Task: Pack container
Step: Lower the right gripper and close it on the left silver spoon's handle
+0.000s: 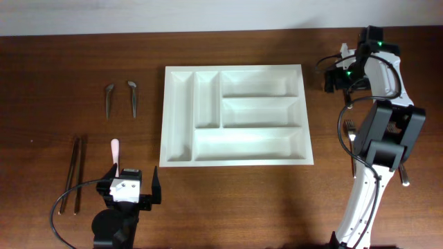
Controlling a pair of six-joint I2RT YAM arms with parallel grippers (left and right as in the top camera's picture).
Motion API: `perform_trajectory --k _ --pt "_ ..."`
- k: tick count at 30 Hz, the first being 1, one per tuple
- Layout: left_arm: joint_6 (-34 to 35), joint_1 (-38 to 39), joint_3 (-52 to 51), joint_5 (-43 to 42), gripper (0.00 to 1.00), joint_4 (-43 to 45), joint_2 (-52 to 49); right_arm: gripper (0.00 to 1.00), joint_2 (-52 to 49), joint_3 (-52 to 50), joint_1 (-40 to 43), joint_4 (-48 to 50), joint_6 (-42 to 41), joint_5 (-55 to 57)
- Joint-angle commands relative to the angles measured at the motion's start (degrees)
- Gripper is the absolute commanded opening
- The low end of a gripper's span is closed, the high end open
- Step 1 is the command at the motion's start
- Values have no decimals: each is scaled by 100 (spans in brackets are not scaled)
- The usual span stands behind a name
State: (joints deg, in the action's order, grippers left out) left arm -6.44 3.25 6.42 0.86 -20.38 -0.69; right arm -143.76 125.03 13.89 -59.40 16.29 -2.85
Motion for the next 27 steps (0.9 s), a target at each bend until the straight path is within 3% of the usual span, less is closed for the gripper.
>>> perform_trajectory --k 1,27 --pt "-55 -31 -22 37 99 -7 39 99 -201 39 11 70 -22 -13" --pt "-55 -31 -22 37 99 -7 39 99 -201 39 339 348 83 -378"
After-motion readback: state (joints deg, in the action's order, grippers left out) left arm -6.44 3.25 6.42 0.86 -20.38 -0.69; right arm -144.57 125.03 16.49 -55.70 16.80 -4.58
